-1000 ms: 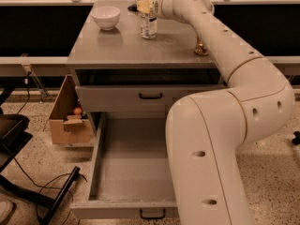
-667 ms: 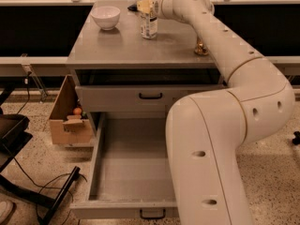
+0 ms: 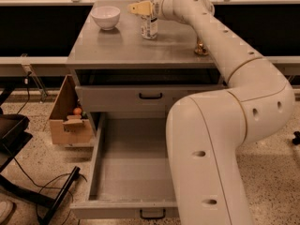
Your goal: Pick blue plastic bottle from middle drawer and place on counter
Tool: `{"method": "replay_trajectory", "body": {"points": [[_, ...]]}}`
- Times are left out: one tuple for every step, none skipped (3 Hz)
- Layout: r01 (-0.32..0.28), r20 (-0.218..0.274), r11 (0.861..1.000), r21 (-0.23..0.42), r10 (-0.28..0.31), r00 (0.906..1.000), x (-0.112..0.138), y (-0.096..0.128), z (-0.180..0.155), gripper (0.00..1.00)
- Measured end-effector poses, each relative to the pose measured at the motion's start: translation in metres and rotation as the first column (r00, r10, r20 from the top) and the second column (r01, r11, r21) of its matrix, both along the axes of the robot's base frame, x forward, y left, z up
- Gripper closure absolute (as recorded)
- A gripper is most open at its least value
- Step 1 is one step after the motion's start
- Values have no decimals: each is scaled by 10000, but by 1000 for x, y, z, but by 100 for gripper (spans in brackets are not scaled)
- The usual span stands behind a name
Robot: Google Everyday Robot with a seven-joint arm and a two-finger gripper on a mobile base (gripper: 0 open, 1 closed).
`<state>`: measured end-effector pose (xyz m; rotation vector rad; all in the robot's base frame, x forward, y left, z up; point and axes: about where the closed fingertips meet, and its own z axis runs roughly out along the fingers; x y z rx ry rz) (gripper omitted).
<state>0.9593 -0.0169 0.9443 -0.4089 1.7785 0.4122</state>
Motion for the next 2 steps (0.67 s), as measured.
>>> {"method": "replay_trajectory", "body": {"points": [[-167, -34, 9998, 94, 167, 9999, 0, 3, 1, 0], [-418, 131, 9990, 137, 417, 9990, -5, -14, 22, 0]]}}
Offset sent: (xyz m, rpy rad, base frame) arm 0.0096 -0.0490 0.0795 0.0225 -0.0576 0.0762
